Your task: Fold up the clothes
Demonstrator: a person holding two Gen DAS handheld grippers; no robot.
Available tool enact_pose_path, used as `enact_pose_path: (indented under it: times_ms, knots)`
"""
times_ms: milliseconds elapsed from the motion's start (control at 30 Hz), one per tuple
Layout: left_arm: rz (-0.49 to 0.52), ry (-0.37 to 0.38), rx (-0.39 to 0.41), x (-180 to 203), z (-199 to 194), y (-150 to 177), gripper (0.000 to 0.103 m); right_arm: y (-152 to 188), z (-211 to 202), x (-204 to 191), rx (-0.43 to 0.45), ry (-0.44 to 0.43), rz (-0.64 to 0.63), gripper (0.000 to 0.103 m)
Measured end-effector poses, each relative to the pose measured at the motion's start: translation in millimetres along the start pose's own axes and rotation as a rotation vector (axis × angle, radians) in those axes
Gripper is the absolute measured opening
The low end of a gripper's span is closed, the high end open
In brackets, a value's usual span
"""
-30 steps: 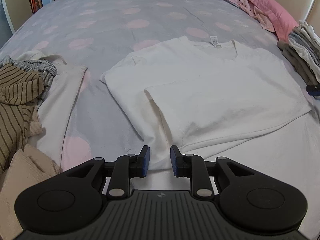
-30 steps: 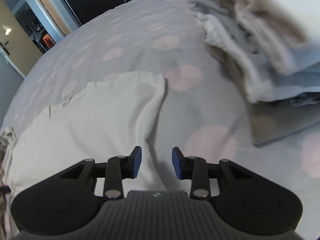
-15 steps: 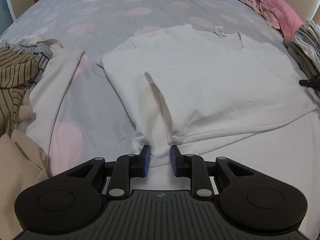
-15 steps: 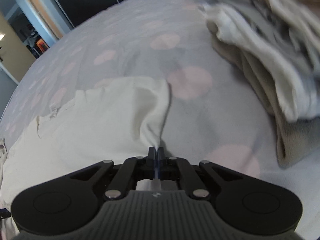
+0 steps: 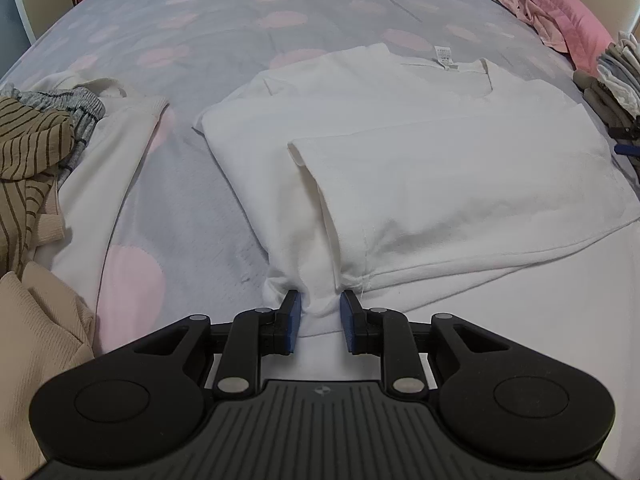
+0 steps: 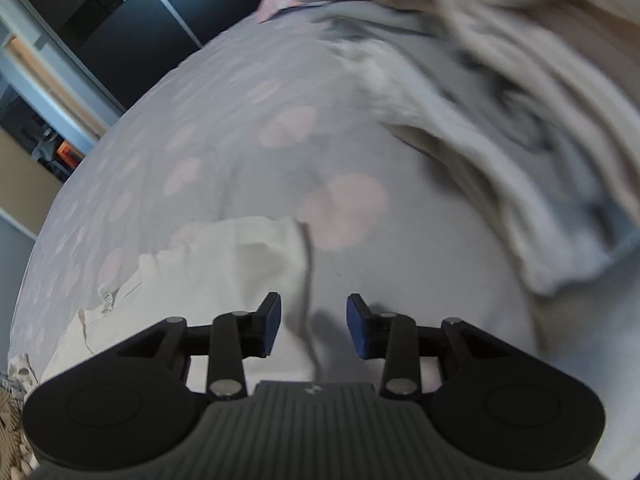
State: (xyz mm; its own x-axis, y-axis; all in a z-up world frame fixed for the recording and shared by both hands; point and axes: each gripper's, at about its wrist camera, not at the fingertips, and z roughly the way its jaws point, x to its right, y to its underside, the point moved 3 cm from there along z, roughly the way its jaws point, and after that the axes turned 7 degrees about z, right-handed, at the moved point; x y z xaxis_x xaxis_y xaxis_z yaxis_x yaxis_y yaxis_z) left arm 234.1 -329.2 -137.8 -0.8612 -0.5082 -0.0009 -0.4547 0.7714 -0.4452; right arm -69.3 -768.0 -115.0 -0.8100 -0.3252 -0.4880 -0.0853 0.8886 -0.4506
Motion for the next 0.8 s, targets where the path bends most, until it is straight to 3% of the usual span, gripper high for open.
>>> enact_pose_path:
  times_ms: [133, 167, 200, 233, 433, 533, 633, 700, 800]
  knots:
    - [-0.005, -0.002, -0.005, 0, 1, -1, 0.02, 5, 20, -10, -0.035, -0.015, -0.008, 0.039]
    - [-0.007, -0.002, -0.006, 0, 1, -1, 0.02, 6, 25, -12, -0.043, -0.018, -0.009, 0.025]
    - [-0.007, -0.002, -0.006, 0, 1, -1, 0.02, 7, 28, -14, -0.036, 0.005, -0.033, 0.003]
    - [-0.007, -0.002, -0.005, 0, 1, -1, 0.02, 7, 29, -15, -0.022, 0.032, -0.064, 0.002]
    - [-0.017, 0.002, 0.004, -1, 2, 1, 0.02, 3, 29, -14, 0.019, 0.094, -0.104, 0.003]
    - [-0.026, -0.002, 0.014, -2, -1, 1, 0.02, -7, 18, -9, 0.076, 0.172, -0.115, 0.014]
    - [-0.037, -0.014, 0.038, -1, -7, 3, 0.02, -10, -1, 1, 0.045, 0.108, -0.095, 0.015]
    - [-0.056, -0.017, 0.053, -2, -12, 5, 0.02, -6, -12, 1, 0.008, 0.066, -0.112, 0.026]
    - [-0.08, -0.011, 0.071, -2, -24, 9, 0.02, 6, -29, -2, -0.041, 0.044, -0.16, 0.03]
